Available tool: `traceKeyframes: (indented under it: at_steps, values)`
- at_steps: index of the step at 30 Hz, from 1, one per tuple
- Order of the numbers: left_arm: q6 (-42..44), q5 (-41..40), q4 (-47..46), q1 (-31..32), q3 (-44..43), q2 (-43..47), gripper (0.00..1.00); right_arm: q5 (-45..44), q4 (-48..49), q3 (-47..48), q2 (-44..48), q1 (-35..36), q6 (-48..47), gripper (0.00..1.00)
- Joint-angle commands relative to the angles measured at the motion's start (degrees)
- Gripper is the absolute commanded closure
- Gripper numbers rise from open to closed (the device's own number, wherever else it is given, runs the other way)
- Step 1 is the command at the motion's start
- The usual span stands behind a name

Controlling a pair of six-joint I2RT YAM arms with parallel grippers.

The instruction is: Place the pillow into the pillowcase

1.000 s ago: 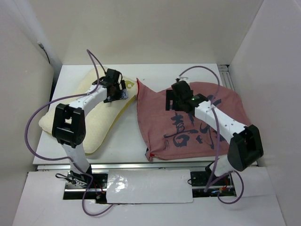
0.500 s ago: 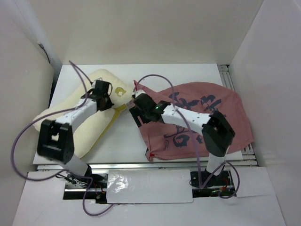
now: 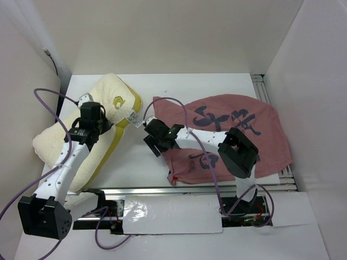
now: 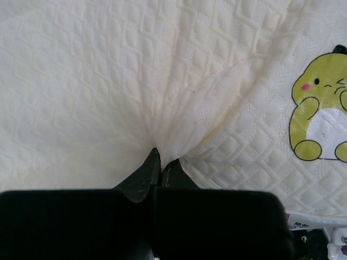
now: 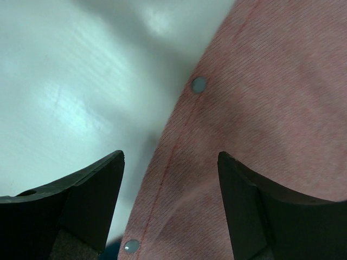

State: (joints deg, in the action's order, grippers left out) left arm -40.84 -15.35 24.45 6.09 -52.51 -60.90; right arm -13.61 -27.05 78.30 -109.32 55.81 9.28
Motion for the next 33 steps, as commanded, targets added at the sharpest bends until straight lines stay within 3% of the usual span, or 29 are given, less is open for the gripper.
traceKeyframes:
  at_steps: [1, 5, 6, 7, 8, 10, 14, 20, 23, 29, 33]
  values:
    - [-0.8, -2.5, -1.5, -2.1, 0.8, 0.2, 1.00, 1.6, -0.5, -1.6, 0.2, 0.4, 0.0, 0.24]
    - [-0.8, -0.1, -1.5, -3.5, 1.4, -0.4, 1.00, 1.7, -1.1, -4.1, 1.3, 1.0, 2.4, 0.29]
    - [-0.8, 0.4, -2.4, -3.5, 1.9, 0.4, 1.00, 0.4, -1.1, -4.1, 1.3, 1.0, 2.9, 0.37]
    - [-0.8, 0.4, -2.4, -3.5, 1.9, 0.4, 1.00, -0.1, -1.8, -4.7, 2.0, 1.0, 3.6, 0.37]
    - [0.0, 1.1, -3.2, -3.5, 2.5, 1.3, 1.00, -0.1, -1.8, -4.7, 2.5, 1.0, 3.6, 0.46]
    - [0.5, 1.6, -4.1, -3.5, 3.1, 2.7, 1.00, -0.1, -2.8, -5.3, 2.5, 1.0, 3.6, 0.48]
    - [4.3, 6.2, -7.6, -3.5, 5.2, 4.1, 1.00, -3.9, -4.2, -5.3, 3.8, 1.0, 6.4, 0.73]
    - [8.7, 14.2, -16.8, -2.4, 10.8, 7.0, 1.00, 0.4, -2.7, -5.8, 10.6, 1.0, 6.5, 0.74]
    - [10.3, 15.5, -17.3, -1.3, 10.8, 8.4, 1.00, 0.4, -1.9, -7.0, 14.0, 0.4, 7.4, 1.00]
    - [12.5, 22.4, -23.4, 5.1, 16.9, 13.9, 1.00, -2.8, -3.8, -7.0, 18.4, -4.6, 12.9, 1.00]
    - [12.5, 25.4, -25.6, 8.6, 22.6, 19.7, 1.00, 0.8, -4.3, -7.6, 20.5, -9.2, 15.2, 1.00]
